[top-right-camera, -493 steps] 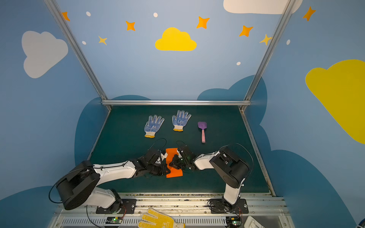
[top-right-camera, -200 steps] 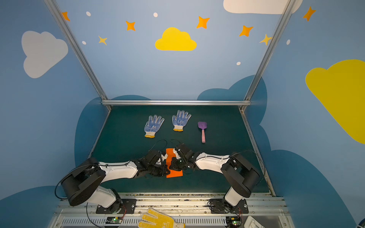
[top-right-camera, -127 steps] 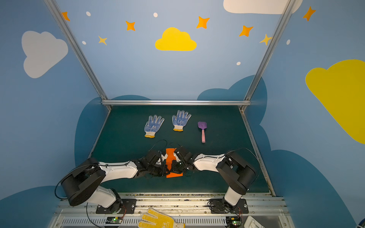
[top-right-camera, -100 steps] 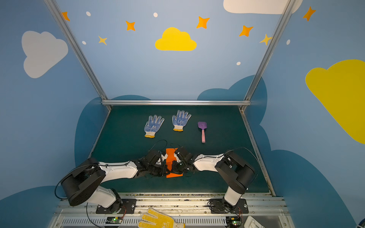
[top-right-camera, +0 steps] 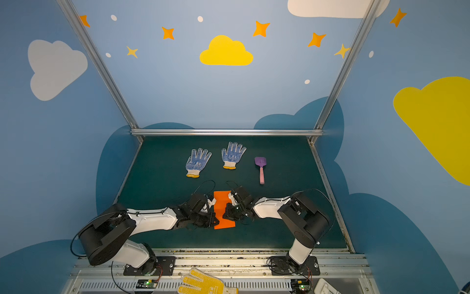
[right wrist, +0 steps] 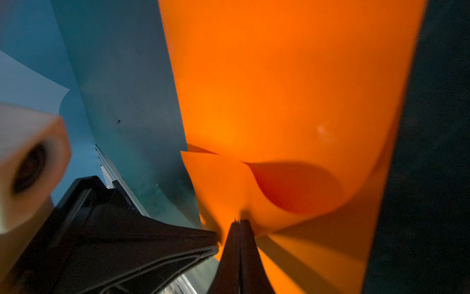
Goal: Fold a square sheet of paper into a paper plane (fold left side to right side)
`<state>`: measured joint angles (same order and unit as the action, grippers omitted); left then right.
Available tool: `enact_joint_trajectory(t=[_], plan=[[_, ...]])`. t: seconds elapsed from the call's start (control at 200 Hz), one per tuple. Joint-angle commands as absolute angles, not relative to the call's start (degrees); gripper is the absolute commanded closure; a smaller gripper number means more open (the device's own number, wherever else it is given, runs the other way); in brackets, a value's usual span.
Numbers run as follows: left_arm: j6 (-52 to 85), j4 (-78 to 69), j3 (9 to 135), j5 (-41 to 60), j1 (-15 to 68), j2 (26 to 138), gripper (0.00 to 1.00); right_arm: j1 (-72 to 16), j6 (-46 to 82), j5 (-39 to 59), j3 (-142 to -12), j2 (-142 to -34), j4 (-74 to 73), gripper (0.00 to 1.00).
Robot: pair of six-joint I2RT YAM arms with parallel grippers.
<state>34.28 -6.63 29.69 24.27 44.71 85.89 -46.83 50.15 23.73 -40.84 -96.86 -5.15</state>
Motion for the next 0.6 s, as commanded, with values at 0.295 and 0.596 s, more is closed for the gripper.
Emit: enact_joint_trajectory(t=[0.295,0.596], plan=[[33.1,-3.2,28.9,22.8,44.8,85.8,0.96,-36.4,45.2,20.0,-35.7,-100.5,-0.2,1.00],[33.1,-3.1,29.2,22.8,44.8,86.0,0.96,-27.9,43.4,22.4,-34.1,-100.4,0.0,1.00]])
